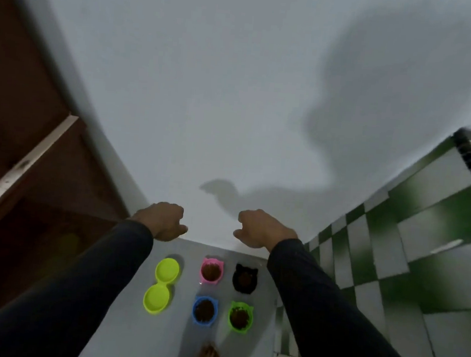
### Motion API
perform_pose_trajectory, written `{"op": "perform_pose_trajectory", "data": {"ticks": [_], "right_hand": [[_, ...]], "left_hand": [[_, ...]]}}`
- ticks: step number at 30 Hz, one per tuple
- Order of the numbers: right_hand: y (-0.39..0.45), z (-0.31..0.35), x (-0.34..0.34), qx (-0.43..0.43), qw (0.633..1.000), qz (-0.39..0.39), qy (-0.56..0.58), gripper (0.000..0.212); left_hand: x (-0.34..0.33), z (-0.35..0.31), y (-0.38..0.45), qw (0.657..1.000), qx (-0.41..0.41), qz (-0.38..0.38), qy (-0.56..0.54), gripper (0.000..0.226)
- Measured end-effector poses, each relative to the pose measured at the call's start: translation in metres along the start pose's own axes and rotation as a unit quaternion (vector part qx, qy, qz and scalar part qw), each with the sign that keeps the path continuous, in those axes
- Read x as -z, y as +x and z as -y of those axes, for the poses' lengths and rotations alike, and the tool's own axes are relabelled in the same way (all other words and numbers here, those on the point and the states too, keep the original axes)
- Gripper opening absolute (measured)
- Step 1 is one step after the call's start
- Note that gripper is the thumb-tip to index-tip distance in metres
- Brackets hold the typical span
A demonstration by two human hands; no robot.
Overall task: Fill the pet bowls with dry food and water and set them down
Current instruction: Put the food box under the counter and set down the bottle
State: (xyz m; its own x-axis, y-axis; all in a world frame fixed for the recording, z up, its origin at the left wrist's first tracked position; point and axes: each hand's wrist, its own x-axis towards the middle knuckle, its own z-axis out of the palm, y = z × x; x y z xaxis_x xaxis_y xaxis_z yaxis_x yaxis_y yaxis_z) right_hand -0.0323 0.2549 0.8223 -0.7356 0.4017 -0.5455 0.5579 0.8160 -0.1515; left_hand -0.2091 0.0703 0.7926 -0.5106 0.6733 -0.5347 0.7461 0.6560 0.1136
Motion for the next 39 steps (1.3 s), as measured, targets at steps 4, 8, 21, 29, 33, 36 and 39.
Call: {"op": "perform_pose_trajectory", "data": {"ticks": [4, 8, 21, 29, 33, 36, 39], "right_hand": [[-0.023, -0.012, 0.011, -0.032, 0.999, -0.025, 0.004, 0.047], [-0.052, -0.019, 0.012, -0.079, 0.996, -0.035, 0.022, 0.051], [-0.215, 0.002, -0.035, -0.254, 0.948, -0.120, 0.151, 0.043], [-0.339, 0.023, -0.093, -0.347, 0.903, -0.137, 0.216, 0.052], [-0.394, 0.024, -0.129, -0.389, 0.878, -0.152, 0.232, 0.051], [-0.439, 0.028, -0.161, -0.431, 0.854, -0.162, 0.243, 0.054], [-0.491, 0.034, -0.198, -0.474, 0.825, -0.174, 0.253, 0.059]], "left_hand": [[0.022, -0.019, -0.005, 0.999, -0.029, 0.000, 0.019, 0.057], [0.044, -0.035, -0.013, 0.997, -0.072, -0.001, 0.032, 0.059], [0.063, -0.100, -0.079, 0.957, -0.267, -0.023, 0.108, 0.061], [0.024, -0.155, -0.147, 0.911, -0.376, 0.001, 0.168, 0.061], [-0.003, -0.186, -0.190, 0.882, -0.442, 0.037, 0.161, 0.051], [-0.026, -0.211, -0.229, 0.861, -0.480, 0.058, 0.159, 0.038], [-0.053, -0.242, -0.273, 0.849, -0.500, 0.058, 0.162, 0.035]]}}
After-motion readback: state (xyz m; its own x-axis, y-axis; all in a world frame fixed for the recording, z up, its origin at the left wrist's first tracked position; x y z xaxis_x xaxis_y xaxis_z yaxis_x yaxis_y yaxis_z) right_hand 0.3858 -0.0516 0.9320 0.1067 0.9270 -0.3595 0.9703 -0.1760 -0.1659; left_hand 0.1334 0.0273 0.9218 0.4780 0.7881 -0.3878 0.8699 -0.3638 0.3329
